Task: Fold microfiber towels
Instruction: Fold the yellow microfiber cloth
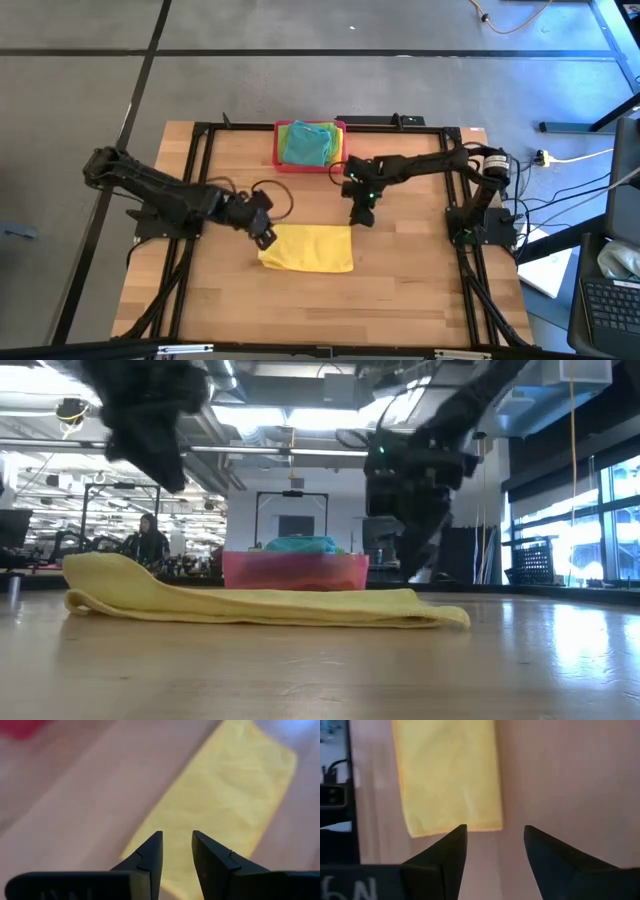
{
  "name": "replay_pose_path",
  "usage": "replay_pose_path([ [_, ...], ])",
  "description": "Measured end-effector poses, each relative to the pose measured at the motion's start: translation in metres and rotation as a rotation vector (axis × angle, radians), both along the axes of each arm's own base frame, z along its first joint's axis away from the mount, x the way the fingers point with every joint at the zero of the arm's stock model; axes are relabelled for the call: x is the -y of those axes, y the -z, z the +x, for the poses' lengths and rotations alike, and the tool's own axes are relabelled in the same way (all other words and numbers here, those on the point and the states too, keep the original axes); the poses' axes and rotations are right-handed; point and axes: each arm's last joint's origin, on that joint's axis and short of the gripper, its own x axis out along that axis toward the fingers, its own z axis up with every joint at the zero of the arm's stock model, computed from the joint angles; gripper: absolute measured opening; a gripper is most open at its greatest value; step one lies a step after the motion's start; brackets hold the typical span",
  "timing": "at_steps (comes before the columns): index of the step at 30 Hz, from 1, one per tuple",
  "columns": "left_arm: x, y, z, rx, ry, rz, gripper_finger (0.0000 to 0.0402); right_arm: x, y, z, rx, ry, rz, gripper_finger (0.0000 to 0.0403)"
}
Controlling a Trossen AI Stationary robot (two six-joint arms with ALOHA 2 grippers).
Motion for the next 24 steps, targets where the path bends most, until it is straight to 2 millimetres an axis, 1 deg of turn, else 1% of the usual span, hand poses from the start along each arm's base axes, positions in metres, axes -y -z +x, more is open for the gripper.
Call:
replay_pose_path([
  [2,-0.011,0.004,0.007,0.013,0.04,-0.072,0.0096,-0.001,0.01,-0.006,0.012,-0.011,0.039,0.0199],
  [5,-0.029,0.006,0.018,0.06,0.085,-0.161,0.0096,-0.009,0.019,-0.008,0.06,-0.037,0.039,0.0199],
  [9,-0.053,0.004,0.021,0.091,0.111,-0.221,0.0096,-0.012,0.022,-0.006,0.099,-0.039,0.027,0.0199],
  [12,-0.067,0.008,0.018,0.043,0.139,-0.235,0.0096,-0.01,0.02,-0.004,0.113,-0.01,0.007,0.0199],
  [15,-0.081,0.019,0.016,-0.054,0.169,-0.244,0.0096,-0.009,0.02,-0.002,0.138,-0.015,-0.024,0.0199],
  [18,-0.091,0.031,0.018,-0.119,0.196,-0.268,0.0096,-0.01,0.021,-0.002,0.12,-0.009,-0.064,0.0199],
  [22,-0.101,0.042,0.022,-0.153,0.27,-0.232,0.0096,-0.01,0.022,-0.004,0.088,0.019,-0.052,0.0199],
  [24,-0.105,0.047,0.025,-0.154,0.281,-0.258,0.0096,-0.01,0.022,-0.003,0.072,0.056,-0.032,0.0199],
])
